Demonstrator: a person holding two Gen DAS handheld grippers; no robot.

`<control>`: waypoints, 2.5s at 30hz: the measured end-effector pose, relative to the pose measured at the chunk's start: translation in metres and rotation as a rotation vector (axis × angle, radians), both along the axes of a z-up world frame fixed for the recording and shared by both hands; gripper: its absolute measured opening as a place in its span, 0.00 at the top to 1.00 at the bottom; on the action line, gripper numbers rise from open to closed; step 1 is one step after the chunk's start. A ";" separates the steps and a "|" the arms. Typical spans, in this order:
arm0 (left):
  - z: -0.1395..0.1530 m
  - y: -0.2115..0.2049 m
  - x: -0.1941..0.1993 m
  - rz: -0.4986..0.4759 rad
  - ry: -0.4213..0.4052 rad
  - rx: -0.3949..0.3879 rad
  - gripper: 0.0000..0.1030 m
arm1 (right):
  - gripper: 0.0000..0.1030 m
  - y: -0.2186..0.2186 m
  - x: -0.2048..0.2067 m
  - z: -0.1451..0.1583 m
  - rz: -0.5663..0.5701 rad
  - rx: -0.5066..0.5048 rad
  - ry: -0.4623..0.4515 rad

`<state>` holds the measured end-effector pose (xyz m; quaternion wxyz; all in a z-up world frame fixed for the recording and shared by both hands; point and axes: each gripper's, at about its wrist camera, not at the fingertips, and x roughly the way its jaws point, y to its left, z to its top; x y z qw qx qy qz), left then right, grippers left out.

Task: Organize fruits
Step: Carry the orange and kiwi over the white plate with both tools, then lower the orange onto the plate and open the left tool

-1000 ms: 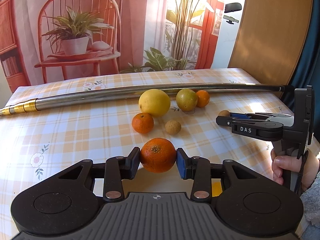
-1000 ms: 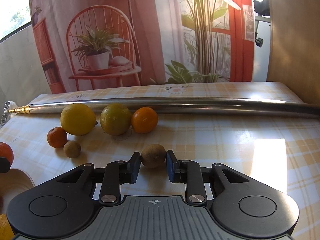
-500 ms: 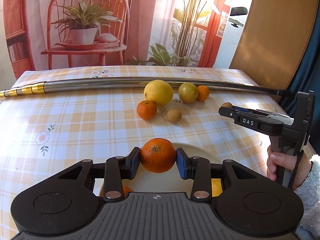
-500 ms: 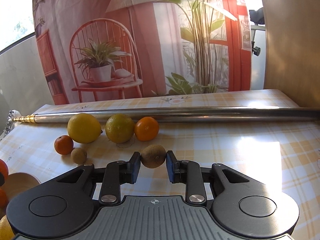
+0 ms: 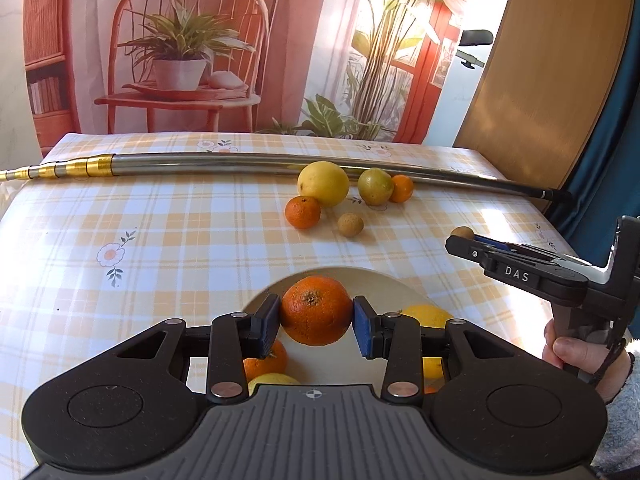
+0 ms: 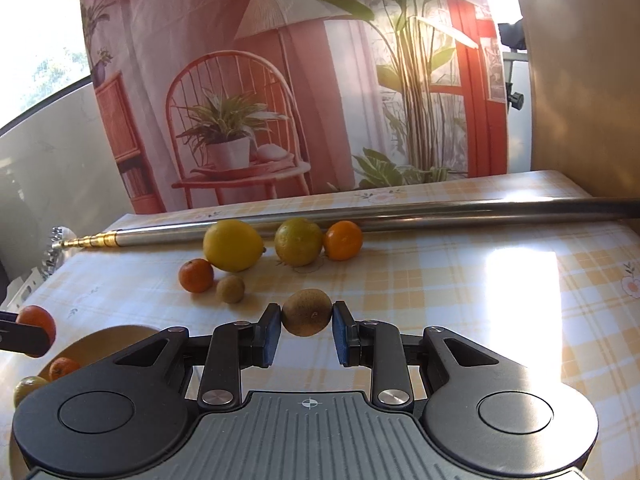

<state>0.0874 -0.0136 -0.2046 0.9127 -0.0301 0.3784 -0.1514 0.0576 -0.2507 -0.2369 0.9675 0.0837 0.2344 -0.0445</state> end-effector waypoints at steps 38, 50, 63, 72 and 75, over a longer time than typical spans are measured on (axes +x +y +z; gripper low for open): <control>-0.026 -0.001 -0.029 -0.099 0.230 0.000 0.60 | 0.75 0.052 -0.041 0.020 0.119 0.038 0.019; -0.042 -0.001 -0.020 -0.094 0.329 0.047 0.60 | 0.75 0.048 -0.040 0.018 0.109 0.048 0.025; -0.040 -0.001 -0.019 -0.088 0.324 0.075 0.56 | 0.75 0.047 -0.040 0.018 0.109 0.046 0.030; -0.034 0.000 -0.021 -0.105 0.327 0.060 0.50 | 0.75 0.047 -0.039 0.018 0.107 0.049 0.032; -0.032 0.004 -0.021 -0.103 0.326 0.040 0.50 | 0.75 0.047 -0.038 0.016 0.105 0.051 0.034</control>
